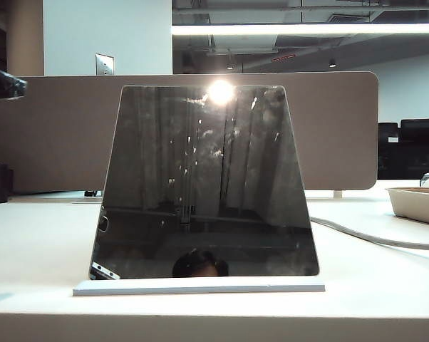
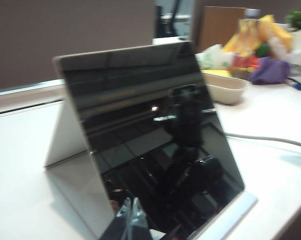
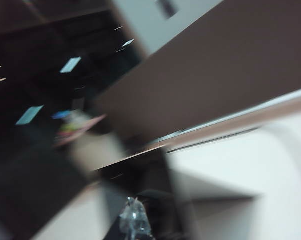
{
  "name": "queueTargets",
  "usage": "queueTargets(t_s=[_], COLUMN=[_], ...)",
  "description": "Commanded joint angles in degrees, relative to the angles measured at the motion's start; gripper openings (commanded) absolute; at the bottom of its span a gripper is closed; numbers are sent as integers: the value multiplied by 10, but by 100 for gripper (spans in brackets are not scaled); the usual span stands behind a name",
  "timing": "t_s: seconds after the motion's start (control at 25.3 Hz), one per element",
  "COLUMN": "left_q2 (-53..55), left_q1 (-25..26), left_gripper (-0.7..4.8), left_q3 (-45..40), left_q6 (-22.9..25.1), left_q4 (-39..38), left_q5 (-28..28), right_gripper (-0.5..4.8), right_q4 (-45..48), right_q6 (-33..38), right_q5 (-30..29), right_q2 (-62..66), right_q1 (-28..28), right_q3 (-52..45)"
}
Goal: Push the base of the mirror on the table to move it forward for a short distance.
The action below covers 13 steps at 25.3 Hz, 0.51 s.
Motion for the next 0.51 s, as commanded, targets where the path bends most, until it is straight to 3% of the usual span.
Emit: queueTargets(t_s=[0.04, 0.2, 0.32, 0.4, 0.51], left_q2=[0, 0, 0, 0, 0], left_q1=[-13, -12, -12, -12, -12], left_gripper=[-1, -1, -1, -1, -1], left_q3=[0, 0, 0, 0, 0], left_q6=[2, 2, 2, 2, 2], left_q4=[5, 5, 5, 5, 5], left_q5=[0, 0, 0, 0, 0], right_gripper=[-4, -5, -5, -5, -5], right_q4=[-8, -96, -232, -283, -288], right_q6=[64, 12, -120, -165, -178], right_q5=[-54, -58, -72, -72, -59], right_q2=[0, 64, 176, 254, 368], right_q1=[38, 85, 123, 157, 236], right_q3=[58, 177, 267, 295, 303])
